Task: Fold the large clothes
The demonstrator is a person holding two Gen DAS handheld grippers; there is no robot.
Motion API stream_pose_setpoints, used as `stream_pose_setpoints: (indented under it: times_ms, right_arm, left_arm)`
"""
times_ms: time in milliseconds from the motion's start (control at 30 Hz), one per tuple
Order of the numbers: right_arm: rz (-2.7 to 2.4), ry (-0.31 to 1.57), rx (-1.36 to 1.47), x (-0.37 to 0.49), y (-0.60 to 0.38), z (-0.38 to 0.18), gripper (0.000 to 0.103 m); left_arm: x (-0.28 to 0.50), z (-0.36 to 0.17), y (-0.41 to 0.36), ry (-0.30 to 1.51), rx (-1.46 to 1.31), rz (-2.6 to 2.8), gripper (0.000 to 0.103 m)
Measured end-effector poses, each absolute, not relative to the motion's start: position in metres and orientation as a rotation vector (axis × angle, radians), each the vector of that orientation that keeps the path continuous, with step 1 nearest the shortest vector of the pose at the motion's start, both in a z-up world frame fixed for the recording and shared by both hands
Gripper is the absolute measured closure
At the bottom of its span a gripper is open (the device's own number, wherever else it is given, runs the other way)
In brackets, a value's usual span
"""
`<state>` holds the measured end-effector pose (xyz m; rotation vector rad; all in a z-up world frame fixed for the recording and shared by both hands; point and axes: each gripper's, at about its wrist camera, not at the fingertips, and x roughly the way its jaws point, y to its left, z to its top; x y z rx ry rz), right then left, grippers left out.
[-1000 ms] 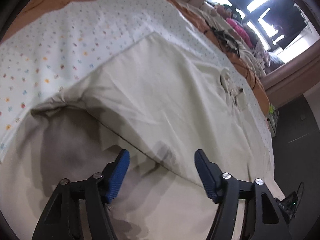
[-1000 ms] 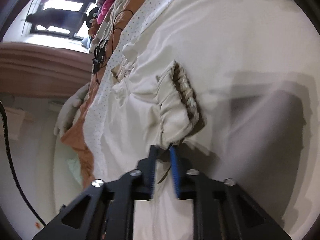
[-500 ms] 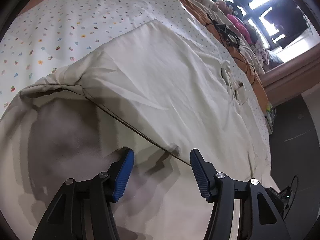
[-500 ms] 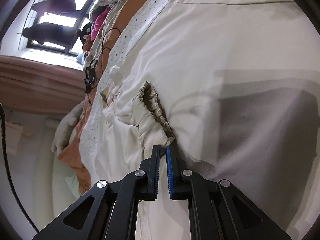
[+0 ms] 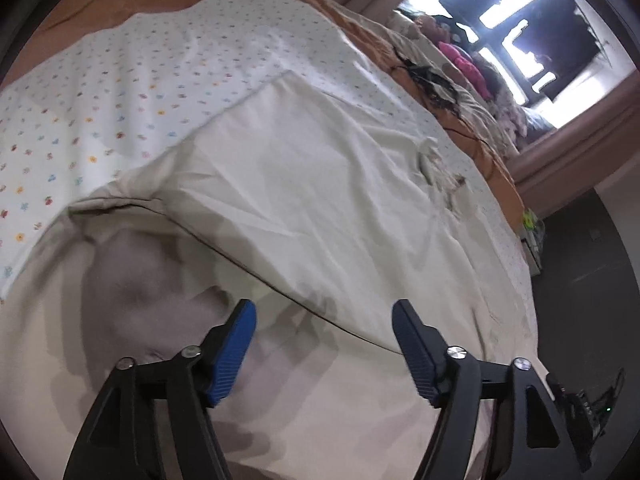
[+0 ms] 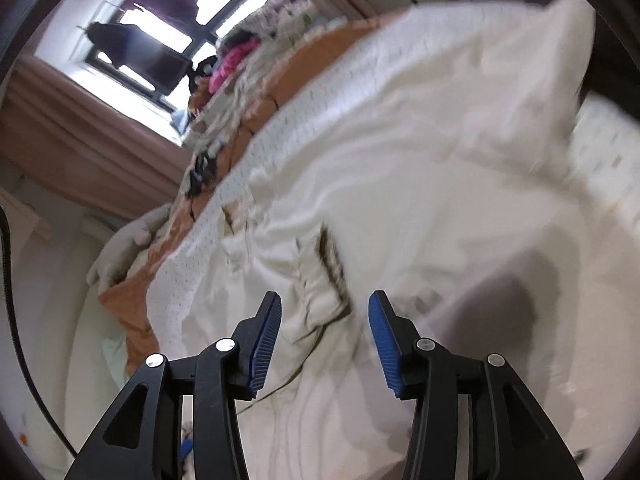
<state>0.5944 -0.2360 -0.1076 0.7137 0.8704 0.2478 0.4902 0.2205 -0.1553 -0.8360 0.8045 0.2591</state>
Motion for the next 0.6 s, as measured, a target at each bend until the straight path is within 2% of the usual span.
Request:
stream_pose_setpoints:
  times_ms: [133, 267, 333, 600]
  right_arm:
    - [0.205, 0.837, 0.701, 0.584, -0.273, -0.09, 0.05]
    - [0.115, 0.827, 0.647, 0.578, -0.319, -0.07, 0.05]
    - [0.082, 0.797, 0.65, 0.574, -0.348, -0.055, 0.05]
    - [-0.047, 0.733, 0.581, 0.573, -0.433, -0.018, 0.05]
  left_arm:
    - [0.498, -0.147, 0.202, 0.805, -0.808, 0.202, 0.028]
    - [0.502, -0.141, 0.181, 0.789, -0.775, 0.166, 0.018]
    - [0.505, -0.14, 0.17, 0.79, -0.755, 0.157, 0.016]
    - [0.513, -0.142, 0.14, 0.811, -0.702, 0.099, 0.016]
